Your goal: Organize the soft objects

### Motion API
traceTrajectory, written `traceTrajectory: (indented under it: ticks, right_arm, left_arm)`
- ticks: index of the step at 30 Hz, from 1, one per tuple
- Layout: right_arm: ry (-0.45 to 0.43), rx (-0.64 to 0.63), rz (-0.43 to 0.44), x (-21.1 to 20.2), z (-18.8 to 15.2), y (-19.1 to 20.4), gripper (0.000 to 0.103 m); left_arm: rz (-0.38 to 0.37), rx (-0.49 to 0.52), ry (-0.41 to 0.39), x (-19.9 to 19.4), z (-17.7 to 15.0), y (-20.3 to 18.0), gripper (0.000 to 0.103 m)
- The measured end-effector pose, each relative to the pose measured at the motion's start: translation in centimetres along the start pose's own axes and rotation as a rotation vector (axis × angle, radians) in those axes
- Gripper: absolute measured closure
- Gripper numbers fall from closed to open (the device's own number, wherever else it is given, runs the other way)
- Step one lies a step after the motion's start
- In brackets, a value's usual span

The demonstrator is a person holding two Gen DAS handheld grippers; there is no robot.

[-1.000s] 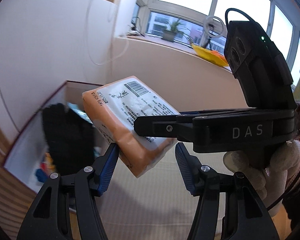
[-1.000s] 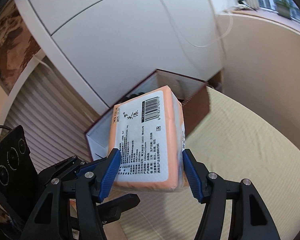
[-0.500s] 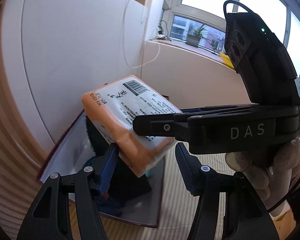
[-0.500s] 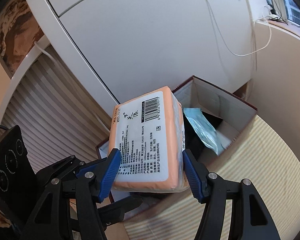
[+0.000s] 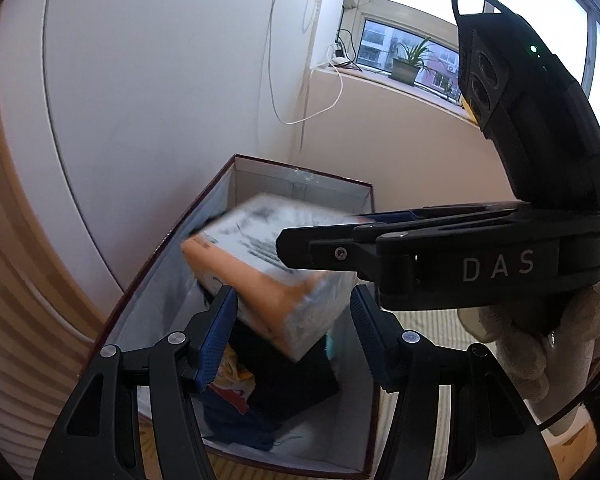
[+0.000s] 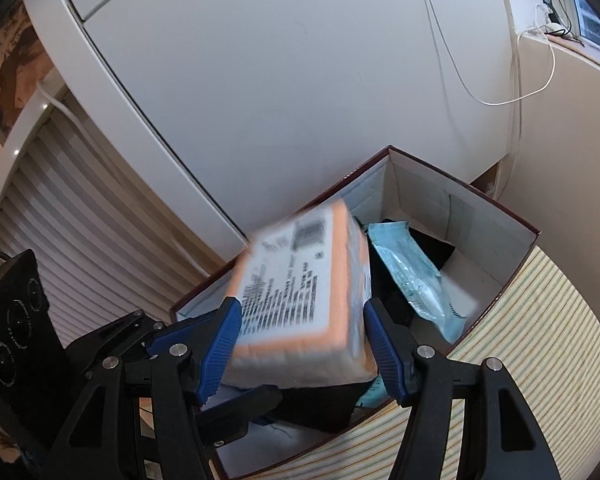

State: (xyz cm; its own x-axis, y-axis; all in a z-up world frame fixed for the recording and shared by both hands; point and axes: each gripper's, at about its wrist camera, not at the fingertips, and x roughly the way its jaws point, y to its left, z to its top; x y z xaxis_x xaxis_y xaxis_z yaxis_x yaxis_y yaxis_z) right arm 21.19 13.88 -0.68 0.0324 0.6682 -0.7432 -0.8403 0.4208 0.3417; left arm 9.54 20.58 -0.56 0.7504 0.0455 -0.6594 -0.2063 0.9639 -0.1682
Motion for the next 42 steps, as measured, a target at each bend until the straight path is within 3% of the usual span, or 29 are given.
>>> traceTrajectory:
  ticks: [23,42]
  right_arm:
    - [-0.007,-0.003,-0.074,-0.9,-1.2,-0.3,0.029]
    - [-0.067,-0.034,-0.143,-4.9,-3.6,-0.1,0.028]
  left_arm:
    - [0.033,0.009,0.014,-0.9,-1.2,0.4,0.034]
    - [0.058,0.006,0.007,-3.5,-3.0,-0.1,0.030]
